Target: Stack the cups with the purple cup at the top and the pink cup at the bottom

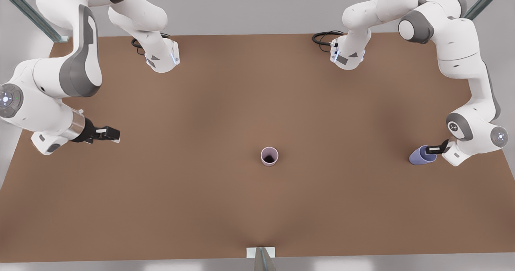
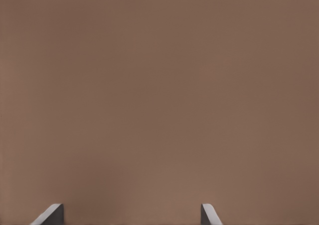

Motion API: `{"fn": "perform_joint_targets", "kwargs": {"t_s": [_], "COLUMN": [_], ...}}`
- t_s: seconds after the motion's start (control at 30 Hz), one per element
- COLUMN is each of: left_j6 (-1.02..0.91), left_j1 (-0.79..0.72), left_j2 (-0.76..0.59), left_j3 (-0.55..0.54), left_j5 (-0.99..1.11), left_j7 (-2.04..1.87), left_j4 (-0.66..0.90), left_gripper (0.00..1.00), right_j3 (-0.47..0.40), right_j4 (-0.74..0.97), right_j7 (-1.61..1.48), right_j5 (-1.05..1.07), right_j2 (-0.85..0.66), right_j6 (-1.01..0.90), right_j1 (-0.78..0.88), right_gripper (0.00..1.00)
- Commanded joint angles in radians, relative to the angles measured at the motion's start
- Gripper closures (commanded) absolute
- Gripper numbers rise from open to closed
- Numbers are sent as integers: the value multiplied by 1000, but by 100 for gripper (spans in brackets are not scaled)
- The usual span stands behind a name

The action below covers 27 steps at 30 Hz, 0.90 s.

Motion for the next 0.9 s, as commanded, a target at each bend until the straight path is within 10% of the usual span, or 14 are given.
{"fn": "perform_joint_targets", "kwargs": {"t_s": [0.0, 0.87], "left_j6": [0, -34], "left_j1": [0, -101], "left_j2": [0, -92], "left_j3": [0, -3], "left_j5": [-20, -23], "left_j7": [-1, -70], "left_j4": [0, -31], "left_gripper": [71, 79], "right_j3": [0, -1], "right_j4": [-2, -66], "right_j7": [9, 3], "right_j5": [0, 4], "right_j2": [1, -25], "right_j6": [2, 39], "right_j1": [-6, -12], "right_gripper": [0, 0]}}
